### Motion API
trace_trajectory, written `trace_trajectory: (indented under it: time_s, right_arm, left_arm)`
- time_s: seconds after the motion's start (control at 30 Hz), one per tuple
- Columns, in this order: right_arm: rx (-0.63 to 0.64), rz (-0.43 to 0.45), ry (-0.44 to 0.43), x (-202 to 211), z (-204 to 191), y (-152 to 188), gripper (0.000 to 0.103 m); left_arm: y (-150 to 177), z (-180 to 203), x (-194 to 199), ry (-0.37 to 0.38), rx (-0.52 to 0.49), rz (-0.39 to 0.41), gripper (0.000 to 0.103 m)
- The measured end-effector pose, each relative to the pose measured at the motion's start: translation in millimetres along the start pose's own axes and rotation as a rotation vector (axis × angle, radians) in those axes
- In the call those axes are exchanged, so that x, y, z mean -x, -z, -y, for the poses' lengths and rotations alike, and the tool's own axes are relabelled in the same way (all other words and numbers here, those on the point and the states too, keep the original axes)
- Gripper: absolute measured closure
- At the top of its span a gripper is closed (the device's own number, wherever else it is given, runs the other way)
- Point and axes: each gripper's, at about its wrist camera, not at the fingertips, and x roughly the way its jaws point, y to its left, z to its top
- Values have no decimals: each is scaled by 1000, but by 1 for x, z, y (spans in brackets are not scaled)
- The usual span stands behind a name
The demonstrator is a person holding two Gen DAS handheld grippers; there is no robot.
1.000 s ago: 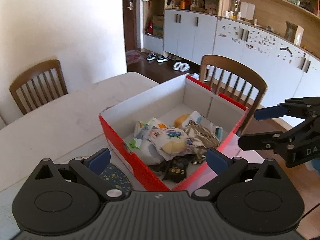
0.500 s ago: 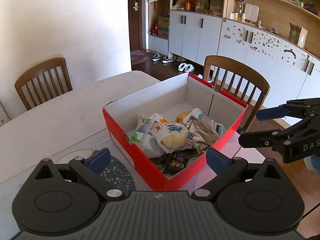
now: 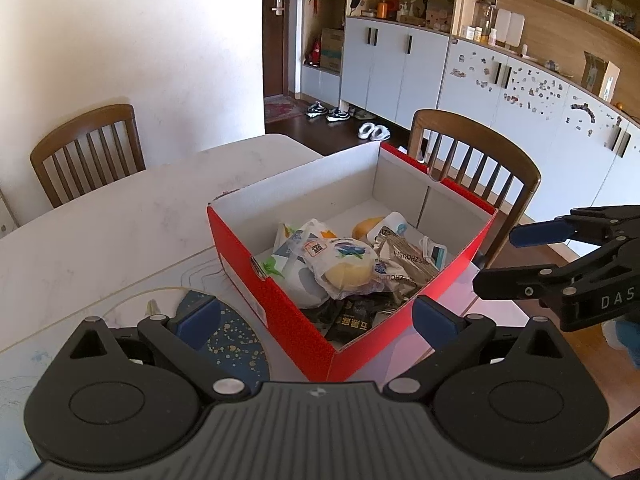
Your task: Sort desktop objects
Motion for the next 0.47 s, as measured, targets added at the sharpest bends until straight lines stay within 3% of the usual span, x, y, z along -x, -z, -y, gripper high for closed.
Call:
trace_trajectory:
  time_s: [0.47]
  right_arm:
    - [-9,-13,17,-3,0,1,11]
  left_arm:
    - [7,1,-7,12,-12,-46,1]
